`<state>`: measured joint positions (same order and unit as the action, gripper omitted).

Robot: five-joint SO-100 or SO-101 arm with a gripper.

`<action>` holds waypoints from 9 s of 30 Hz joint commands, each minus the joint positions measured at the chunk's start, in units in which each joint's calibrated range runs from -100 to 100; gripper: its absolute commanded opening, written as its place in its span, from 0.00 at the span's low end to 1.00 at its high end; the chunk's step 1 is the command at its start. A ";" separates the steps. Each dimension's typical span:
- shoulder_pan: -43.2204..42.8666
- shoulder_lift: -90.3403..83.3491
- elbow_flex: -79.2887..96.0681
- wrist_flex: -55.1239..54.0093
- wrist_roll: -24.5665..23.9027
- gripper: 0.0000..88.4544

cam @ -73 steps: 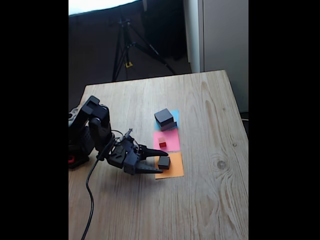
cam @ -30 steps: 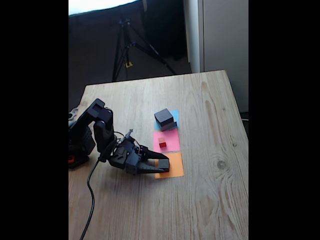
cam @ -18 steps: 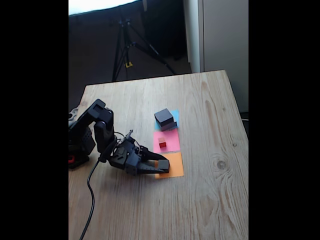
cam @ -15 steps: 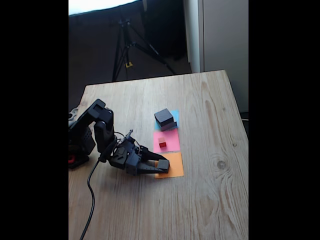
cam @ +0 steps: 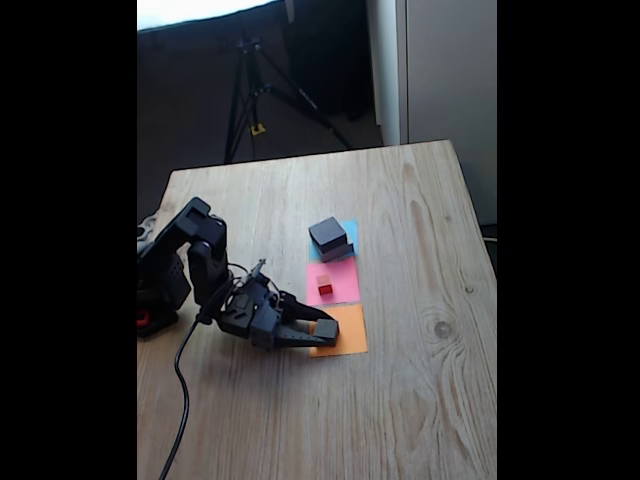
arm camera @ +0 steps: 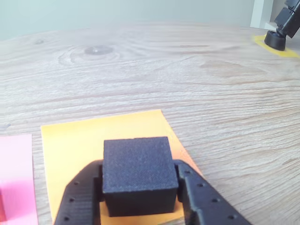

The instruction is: Tower of hanoi

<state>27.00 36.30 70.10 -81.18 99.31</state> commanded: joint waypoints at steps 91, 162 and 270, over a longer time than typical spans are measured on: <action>-41.92 -52.19 5.26 49.42 0.69 0.08; -23.03 -82.78 -67.28 164.19 -9.17 0.01; -21.69 -15.40 6.45 14.53 0.69 0.22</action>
<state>6.45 21.08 77.31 -65.17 99.31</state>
